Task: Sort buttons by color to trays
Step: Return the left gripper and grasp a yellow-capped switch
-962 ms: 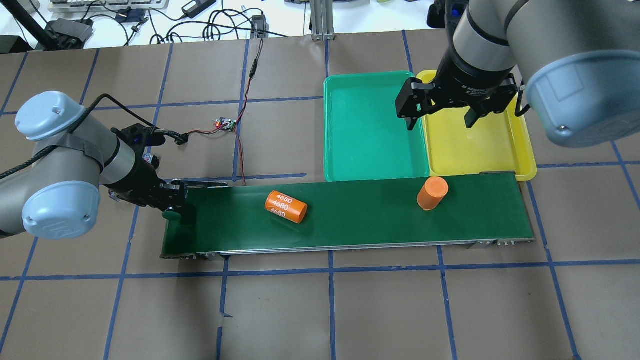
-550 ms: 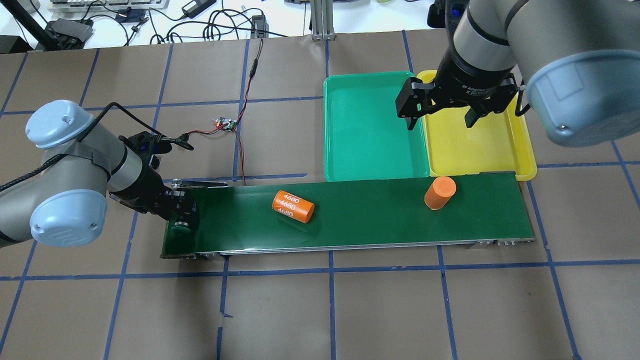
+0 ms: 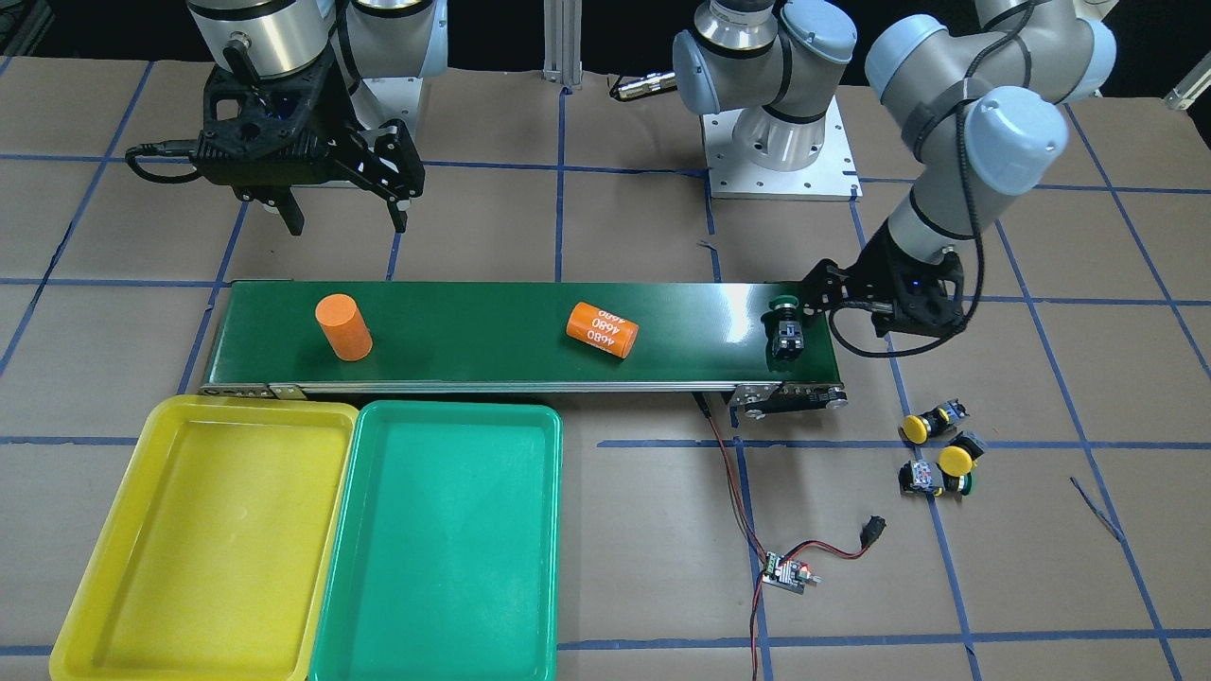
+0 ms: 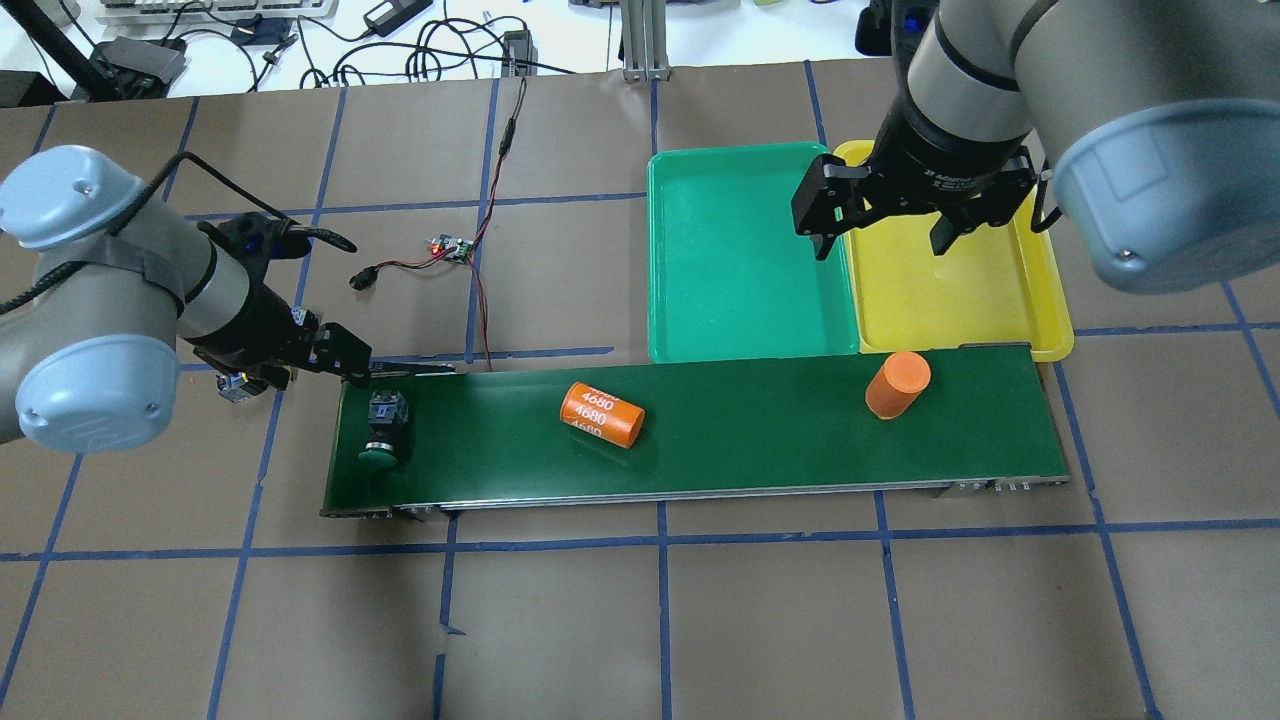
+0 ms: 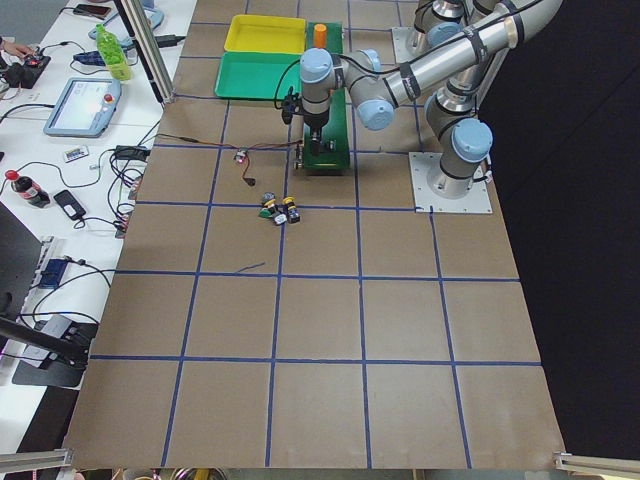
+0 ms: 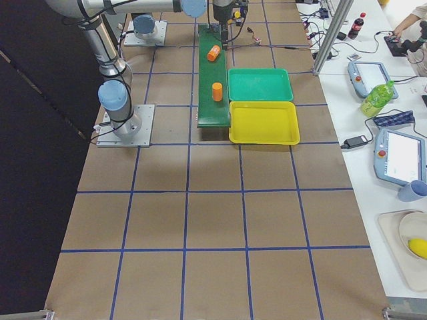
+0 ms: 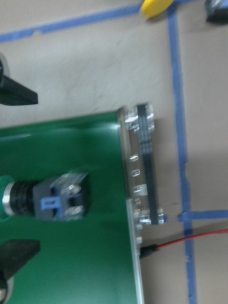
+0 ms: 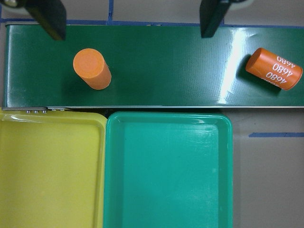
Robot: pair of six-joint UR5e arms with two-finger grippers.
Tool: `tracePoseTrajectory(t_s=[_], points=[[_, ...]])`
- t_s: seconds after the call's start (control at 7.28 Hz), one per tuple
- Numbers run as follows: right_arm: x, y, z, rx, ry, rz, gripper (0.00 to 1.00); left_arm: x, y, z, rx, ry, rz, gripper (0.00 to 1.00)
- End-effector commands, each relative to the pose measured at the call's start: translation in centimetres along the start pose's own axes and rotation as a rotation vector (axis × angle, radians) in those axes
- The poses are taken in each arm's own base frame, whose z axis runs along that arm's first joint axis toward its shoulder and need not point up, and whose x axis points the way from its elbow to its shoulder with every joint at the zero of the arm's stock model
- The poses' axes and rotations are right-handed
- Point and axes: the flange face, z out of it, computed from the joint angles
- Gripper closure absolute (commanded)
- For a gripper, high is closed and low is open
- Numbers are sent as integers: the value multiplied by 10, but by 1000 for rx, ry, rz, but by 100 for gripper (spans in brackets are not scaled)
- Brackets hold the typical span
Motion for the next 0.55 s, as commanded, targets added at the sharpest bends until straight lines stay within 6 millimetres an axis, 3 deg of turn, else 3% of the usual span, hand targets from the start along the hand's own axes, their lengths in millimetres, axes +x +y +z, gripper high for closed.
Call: tracePoseTrajectory(t_s=[0.0, 0.14, 0.41], points=[[-1, 0, 0, 0, 0, -1, 0, -58, -39, -10, 18, -20, 97, 0], [-1, 1, 1, -3, 0, -1, 0, -105, -47, 2, 3, -10, 159, 0], [1, 0, 1, -3, 0, 0, 0, -154, -87, 16, -3, -6, 324, 0]])
